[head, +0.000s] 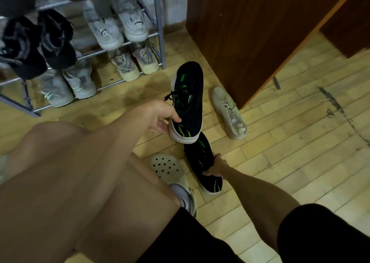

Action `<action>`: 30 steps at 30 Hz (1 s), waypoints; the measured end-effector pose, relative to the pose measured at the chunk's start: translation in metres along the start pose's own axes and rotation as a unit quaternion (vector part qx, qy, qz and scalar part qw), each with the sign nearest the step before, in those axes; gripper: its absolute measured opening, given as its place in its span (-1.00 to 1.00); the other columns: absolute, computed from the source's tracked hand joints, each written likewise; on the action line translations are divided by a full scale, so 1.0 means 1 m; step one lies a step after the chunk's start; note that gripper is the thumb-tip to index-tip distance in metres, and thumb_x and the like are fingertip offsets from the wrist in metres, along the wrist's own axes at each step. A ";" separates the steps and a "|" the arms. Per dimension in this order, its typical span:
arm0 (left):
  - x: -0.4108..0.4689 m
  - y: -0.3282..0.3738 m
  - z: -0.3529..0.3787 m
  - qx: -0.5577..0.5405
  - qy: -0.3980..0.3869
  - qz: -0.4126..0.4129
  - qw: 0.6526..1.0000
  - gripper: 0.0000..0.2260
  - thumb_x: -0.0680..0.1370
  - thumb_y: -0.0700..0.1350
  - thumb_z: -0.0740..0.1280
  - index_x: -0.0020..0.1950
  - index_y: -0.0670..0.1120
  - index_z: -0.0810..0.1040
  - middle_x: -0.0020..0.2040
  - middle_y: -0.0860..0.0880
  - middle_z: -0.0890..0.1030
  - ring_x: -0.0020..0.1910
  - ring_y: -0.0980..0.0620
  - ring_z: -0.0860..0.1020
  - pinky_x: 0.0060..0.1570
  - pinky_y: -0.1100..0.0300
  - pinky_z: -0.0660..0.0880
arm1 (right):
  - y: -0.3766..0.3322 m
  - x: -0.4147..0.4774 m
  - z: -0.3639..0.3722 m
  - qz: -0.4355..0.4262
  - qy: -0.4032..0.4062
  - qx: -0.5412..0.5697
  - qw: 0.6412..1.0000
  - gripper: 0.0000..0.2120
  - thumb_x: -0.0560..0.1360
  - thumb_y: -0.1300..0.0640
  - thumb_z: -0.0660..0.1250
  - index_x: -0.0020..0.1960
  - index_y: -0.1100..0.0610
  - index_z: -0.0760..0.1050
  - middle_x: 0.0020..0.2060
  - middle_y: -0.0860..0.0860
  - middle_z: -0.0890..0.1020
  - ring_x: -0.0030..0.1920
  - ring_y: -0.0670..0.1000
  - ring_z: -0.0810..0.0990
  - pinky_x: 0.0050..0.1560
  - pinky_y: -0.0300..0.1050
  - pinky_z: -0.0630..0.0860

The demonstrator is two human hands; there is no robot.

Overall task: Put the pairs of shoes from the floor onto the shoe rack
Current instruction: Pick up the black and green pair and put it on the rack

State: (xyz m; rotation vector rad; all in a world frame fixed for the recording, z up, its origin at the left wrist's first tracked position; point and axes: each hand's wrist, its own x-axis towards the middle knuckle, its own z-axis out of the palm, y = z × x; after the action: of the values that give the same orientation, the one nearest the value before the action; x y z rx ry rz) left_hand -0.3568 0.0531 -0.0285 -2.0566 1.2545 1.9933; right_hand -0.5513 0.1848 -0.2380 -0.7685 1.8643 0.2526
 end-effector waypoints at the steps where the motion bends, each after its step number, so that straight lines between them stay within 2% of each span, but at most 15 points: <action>1: -0.002 0.002 0.001 -0.008 0.005 0.007 1.000 -0.62 0.49 -0.34 0.38 0.30 -0.22 0.46 0.23 -0.14 0.52 0.05 -0.15 0.56 0.02 0.00 0.55 | 0.000 -0.002 -0.003 0.001 -0.020 0.016 1.000 0.05 0.25 -0.11 0.57 0.49 0.15 0.01 0.38 0.20 0.33 0.35 0.26 0.38 0.26 0.23 0.45; 3: -0.008 0.003 0.002 -0.022 0.010 0.020 1.000 -0.62 0.48 -0.34 0.38 0.30 -0.22 0.47 0.29 -0.16 0.51 0.07 -0.17 0.56 0.01 -0.01 0.55 | 0.005 -0.008 -0.005 -0.002 -0.047 0.026 0.999 0.15 0.18 -0.18 0.59 0.52 0.10 -0.01 0.46 0.17 0.22 0.44 0.26 0.27 0.31 0.29 0.38; 5: -0.014 0.002 0.003 -0.031 0.014 0.029 0.999 -0.61 0.49 -0.35 0.37 0.31 -0.22 0.45 0.34 -0.17 0.47 0.05 -0.16 0.54 -0.01 0.01 0.55 | 0.012 -0.011 0.000 -0.007 -0.038 -0.015 0.999 0.14 0.18 -0.15 0.60 0.53 0.09 -0.01 0.44 0.16 0.18 0.41 0.27 0.29 0.28 0.27 0.43; 7: -0.019 -0.003 0.004 -0.034 0.018 0.033 0.999 -0.61 0.50 -0.36 0.36 0.32 -0.23 0.44 0.35 -0.18 0.46 0.10 -0.17 0.55 0.02 0.00 0.55 | 0.018 -0.013 0.012 -0.017 0.010 -0.062 0.998 0.05 0.23 -0.04 0.60 0.50 0.13 0.05 0.36 0.16 0.22 0.31 0.28 0.38 0.20 0.21 0.52; 10: -0.025 -0.012 0.004 -0.021 0.028 0.032 0.999 -0.68 0.51 -0.35 0.35 0.26 -0.23 0.46 0.33 -0.19 0.48 0.19 -0.20 0.54 0.10 -0.01 0.53 | 0.018 -0.017 0.022 -0.015 0.037 -0.045 0.998 -0.09 0.29 0.07 0.58 0.45 0.17 0.12 0.30 0.19 0.27 0.23 0.27 0.45 0.13 0.18 0.57; 12: -0.031 -0.019 0.002 -0.010 0.031 0.027 0.999 -0.76 0.53 -0.33 0.33 0.18 -0.20 0.46 0.30 -0.17 0.48 0.16 -0.17 0.53 0.13 0.00 0.51 | 0.015 -0.024 0.020 -0.019 0.027 -0.033 0.999 -0.15 0.31 0.10 0.56 0.42 0.17 0.13 0.28 0.22 0.34 0.20 0.28 0.49 0.10 0.19 0.59; 15: -0.040 -0.029 -0.001 -0.010 0.039 0.024 0.999 -0.78 0.53 -0.32 0.33 0.16 -0.19 0.46 0.22 -0.16 0.49 0.15 -0.18 0.53 0.11 0.02 0.50 | 0.014 -0.043 0.007 -0.068 0.052 -0.059 0.995 -0.31 0.37 0.16 0.50 0.35 0.20 0.19 0.22 0.24 0.48 0.13 0.26 0.57 0.04 0.19 0.61; 19: -0.054 -0.040 -0.003 -0.039 0.055 0.037 0.997 -0.82 0.53 -0.32 0.33 0.11 -0.20 0.45 0.11 -0.14 0.48 0.04 -0.14 0.52 0.10 0.03 0.51 | 0.006 -0.070 -0.021 -0.102 0.075 -0.032 0.991 -0.44 0.38 0.23 0.49 0.30 0.19 0.35 0.21 0.23 0.48 -0.01 0.24 0.61 -0.13 0.19 0.65; 21: -0.059 -0.044 -0.003 -0.056 0.063 0.043 0.996 -0.83 0.53 -0.33 0.33 0.09 -0.20 0.45 0.09 -0.15 0.48 0.04 -0.14 0.51 0.13 0.02 0.51 | -0.002 -0.081 -0.036 -0.115 0.082 -0.018 0.990 -0.44 0.39 0.24 0.48 0.34 0.20 0.39 0.24 0.22 0.48 -0.08 0.19 0.57 -0.12 0.19 0.65; 23: -0.070 -0.048 -0.007 -0.077 0.077 0.055 0.993 -0.90 0.52 -0.34 0.33 0.00 -0.20 0.48 0.02 -0.14 0.51 0.03 -0.14 0.52 0.16 0.00 0.51 | -0.013 -0.096 -0.052 -0.136 0.094 0.000 0.986 -0.41 0.42 0.25 0.46 0.41 0.20 0.36 0.30 0.21 0.47 -0.05 0.17 0.55 -0.08 0.18 0.65; 25: -0.082 -0.049 -0.012 -0.093 0.096 0.071 0.988 -0.91 0.51 -0.36 0.34 -0.11 -0.20 0.48 -0.08 -0.13 0.54 0.01 -0.16 0.54 0.18 -0.05 0.51 | -0.027 -0.111 -0.068 -0.165 0.105 0.030 0.980 -0.35 0.44 0.26 0.45 0.47 0.18 0.30 0.35 0.18 0.45 0.07 0.21 0.58 -0.07 0.16 0.65; 28: -0.099 -0.046 -0.027 -0.118 0.126 0.098 0.980 -0.84 0.47 -0.39 0.36 0.01 -0.24 0.50 -0.09 -0.16 0.59 -0.17 -0.14 0.59 0.00 -0.04 0.54 | -0.058 -0.135 -0.094 -0.219 0.112 0.077 0.966 -0.33 0.44 0.28 0.44 0.50 0.14 0.28 0.38 0.13 0.46 0.19 0.24 0.57 -0.04 0.17 0.64; 30: -0.113 -0.041 -0.041 -0.125 0.140 0.115 0.975 -0.89 0.48 -0.38 0.35 -0.08 -0.21 0.50 -0.15 -0.13 0.58 -0.27 -0.08 0.56 -0.14 0.01 0.55 | -0.083 -0.156 -0.111 -0.256 0.113 0.099 0.955 -0.32 0.45 0.29 0.44 0.50 0.14 0.27 0.39 0.13 0.45 0.17 0.27 0.59 -0.01 0.17 0.63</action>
State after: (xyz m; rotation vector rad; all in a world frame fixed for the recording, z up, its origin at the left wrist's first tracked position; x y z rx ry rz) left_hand -0.2856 0.1184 0.0538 -2.4891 1.4108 2.1074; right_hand -0.5466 0.1257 -0.0375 -1.1410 1.7921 -0.3620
